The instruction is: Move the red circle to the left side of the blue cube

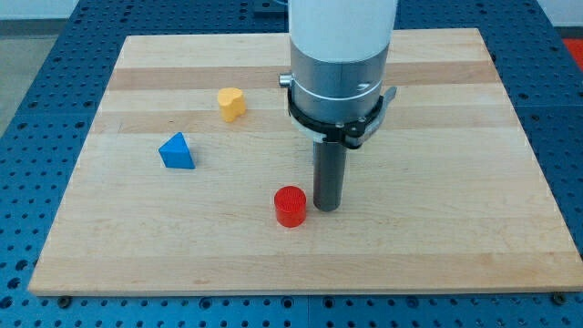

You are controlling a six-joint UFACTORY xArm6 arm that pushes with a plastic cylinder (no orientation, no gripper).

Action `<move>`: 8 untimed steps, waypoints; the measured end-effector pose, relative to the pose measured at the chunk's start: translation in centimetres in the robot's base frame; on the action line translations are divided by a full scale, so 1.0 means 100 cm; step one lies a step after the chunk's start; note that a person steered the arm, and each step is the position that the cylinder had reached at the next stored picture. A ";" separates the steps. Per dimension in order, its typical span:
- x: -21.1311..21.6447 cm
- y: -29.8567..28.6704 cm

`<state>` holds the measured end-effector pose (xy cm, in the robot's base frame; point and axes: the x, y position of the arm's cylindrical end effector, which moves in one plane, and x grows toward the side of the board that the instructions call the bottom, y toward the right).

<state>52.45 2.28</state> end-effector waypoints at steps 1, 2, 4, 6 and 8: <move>0.002 -0.014; 0.006 -0.033; 0.040 -0.039; 0.052 -0.059; 0.018 -0.072</move>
<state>54.26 -4.97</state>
